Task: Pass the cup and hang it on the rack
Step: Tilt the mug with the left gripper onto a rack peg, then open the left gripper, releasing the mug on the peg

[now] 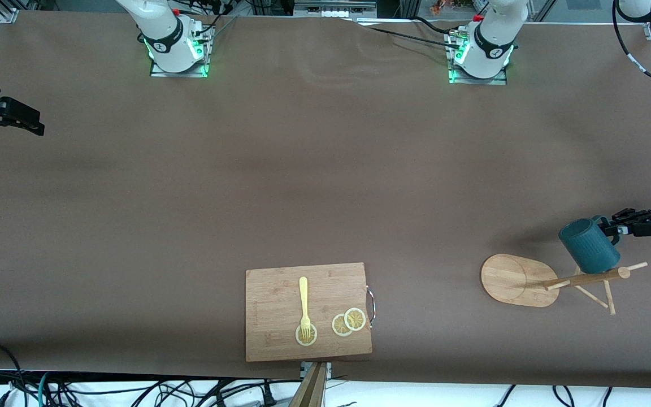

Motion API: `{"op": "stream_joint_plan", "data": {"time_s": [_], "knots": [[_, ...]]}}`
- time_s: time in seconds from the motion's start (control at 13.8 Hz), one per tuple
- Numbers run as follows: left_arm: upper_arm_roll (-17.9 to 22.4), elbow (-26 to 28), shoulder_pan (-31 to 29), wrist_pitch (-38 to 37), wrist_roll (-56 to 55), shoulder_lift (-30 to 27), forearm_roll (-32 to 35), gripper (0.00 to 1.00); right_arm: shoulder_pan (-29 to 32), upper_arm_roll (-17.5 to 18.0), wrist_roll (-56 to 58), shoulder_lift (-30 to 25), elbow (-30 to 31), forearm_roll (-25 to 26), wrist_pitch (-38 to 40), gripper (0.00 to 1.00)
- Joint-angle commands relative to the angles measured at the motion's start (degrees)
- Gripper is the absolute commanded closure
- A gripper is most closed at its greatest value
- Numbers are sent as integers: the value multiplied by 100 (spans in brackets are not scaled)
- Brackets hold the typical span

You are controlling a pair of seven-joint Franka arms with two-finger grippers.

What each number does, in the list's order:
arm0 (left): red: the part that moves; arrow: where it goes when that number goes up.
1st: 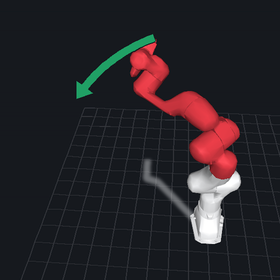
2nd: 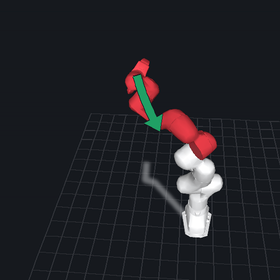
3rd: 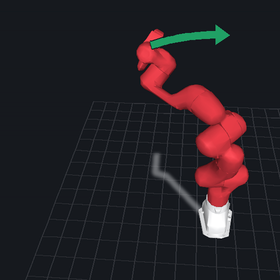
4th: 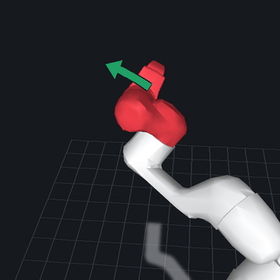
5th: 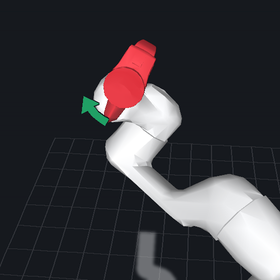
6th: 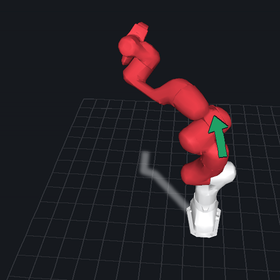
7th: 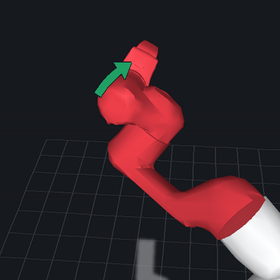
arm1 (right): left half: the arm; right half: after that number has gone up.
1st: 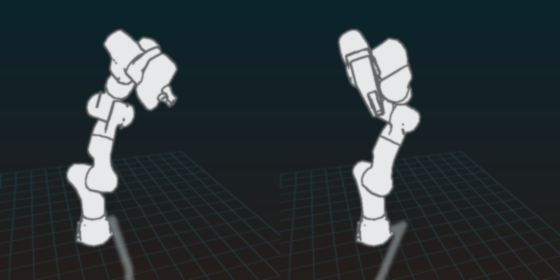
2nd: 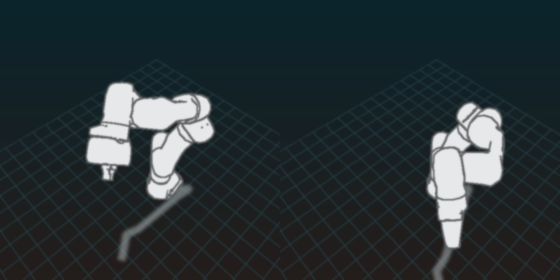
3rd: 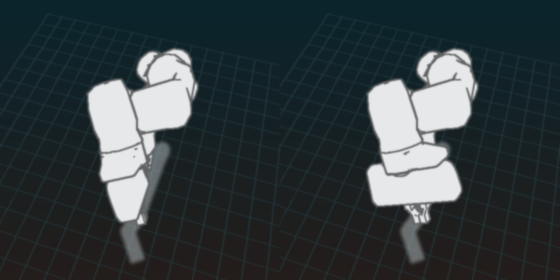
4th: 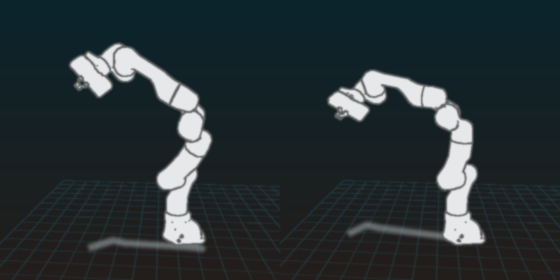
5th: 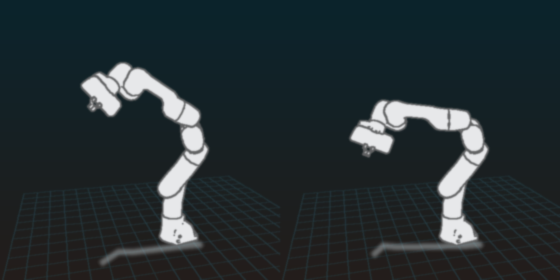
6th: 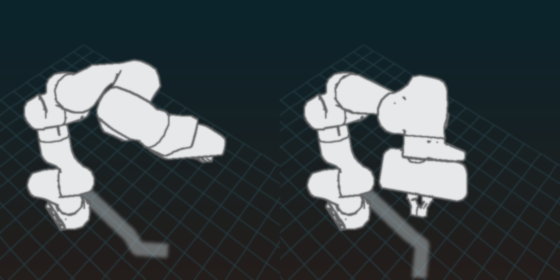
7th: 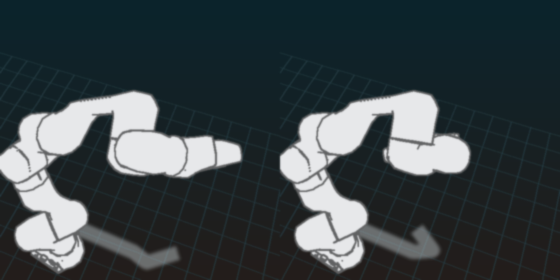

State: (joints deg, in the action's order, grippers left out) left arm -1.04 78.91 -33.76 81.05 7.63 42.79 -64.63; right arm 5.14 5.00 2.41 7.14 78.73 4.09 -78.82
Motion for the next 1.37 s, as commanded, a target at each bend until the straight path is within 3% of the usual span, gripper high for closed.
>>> {"op": "stream_joint_plan", "data": {"time_s": [0.0, 0.07, 0.14, 0.22, 0.65, 1.01, 1.3], "knots": [[8, -254, 19, -125, -95, 115, -33, 100, 75, 28, 93, -46, 46, -92, -29, 0], [8, -254, 27, -125, -87, 115, -33, 78, 75, 28, 102, -46, 46, -92, -37, 0], [16, -245, 36, -125, -87, 115, -33, 9, 75, 28, 102, -46, 46, -92, -37, 0], [17, -254, 45, -125, -121, 107, -33, 0, 75, 28, 102, -46, 46, -92, -37, 0], [16, -254, 45, -125, -130, 89, -15, 0, 83, 19, 137, -46, 46, -92, -29, 0], [-36, -613, -25, -413, 53, -112, 1151, 0, 75, 19, 137, -46, 46, -92, -46, 0], [-185, -719, 36, -625, 195, -867, 1909, 0, 83, 10, 146, -46, 46, -92, -46, 0]]}}
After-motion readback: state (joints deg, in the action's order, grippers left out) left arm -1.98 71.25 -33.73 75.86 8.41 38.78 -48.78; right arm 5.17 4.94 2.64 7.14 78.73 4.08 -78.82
